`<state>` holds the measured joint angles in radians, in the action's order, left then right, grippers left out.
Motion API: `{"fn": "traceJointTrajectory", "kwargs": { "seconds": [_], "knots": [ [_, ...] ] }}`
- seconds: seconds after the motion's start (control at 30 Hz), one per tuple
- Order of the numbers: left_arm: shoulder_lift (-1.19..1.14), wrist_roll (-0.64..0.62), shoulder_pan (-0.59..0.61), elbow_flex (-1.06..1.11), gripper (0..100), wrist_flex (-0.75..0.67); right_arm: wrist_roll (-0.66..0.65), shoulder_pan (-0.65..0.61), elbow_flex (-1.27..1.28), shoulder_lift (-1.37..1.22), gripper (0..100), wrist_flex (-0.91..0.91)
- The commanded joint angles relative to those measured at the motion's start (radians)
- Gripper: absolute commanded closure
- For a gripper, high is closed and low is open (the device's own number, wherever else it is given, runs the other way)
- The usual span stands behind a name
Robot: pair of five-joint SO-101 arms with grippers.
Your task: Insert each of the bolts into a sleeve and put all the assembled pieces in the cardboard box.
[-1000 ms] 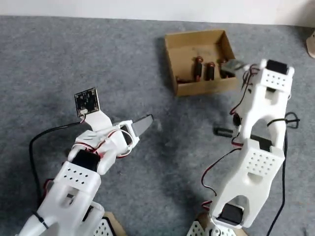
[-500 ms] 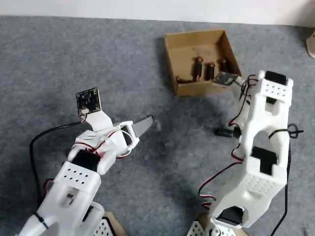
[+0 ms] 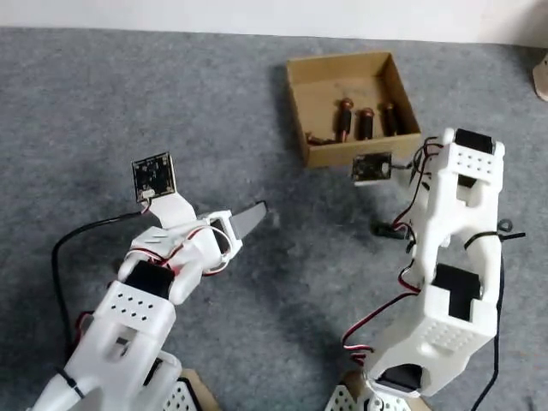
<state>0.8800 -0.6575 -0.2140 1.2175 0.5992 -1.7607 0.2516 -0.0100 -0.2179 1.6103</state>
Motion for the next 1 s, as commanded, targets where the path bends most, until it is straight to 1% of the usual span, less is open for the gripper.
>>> {"fn": "traceJointTrajectory", "kwargs": {
  "seconds": [0.0,0.13,0.2,0.3,0.5,0.7,0.87,0.97],
  "knots": [
    [0.005,0.006,0.015,-0.007,66,-0.021,-0.035,-0.033,0.001,0.05,88.9,-0.09],
    [0.004,0.006,0.015,-0.007,66,-0.021,-0.035,-0.056,0.073,0.019,88.5,-0.254],
    [0.004,0.006,0.015,-0.007,66,-0.021,-0.028,-0.074,0.099,0.004,85.8,-0.308],
    [0.004,0.006,0.015,-0.007,66,-0.021,0.023,-0.107,0.114,-0.021,82.4,-0.354],
    [0.004,0.006,0.015,-0.007,66,-0.021,0.044,-0.143,0.122,-0.056,82.4,-0.36],
    [0.004,0.006,0.015,-0.007,66,-0.021,0.044,-0.139,0.122,-0.122,82.4,-0.361],
    [0.004,0.006,0.015,-0.007,66,-0.021,0.044,-0.107,0.122,-0.163,82.6,-0.36],
    [0.005,0.003,0.015,-0.01,66,-0.021,0.037,-0.093,0.122,-0.163,87.1,-0.354]
  ]
}}
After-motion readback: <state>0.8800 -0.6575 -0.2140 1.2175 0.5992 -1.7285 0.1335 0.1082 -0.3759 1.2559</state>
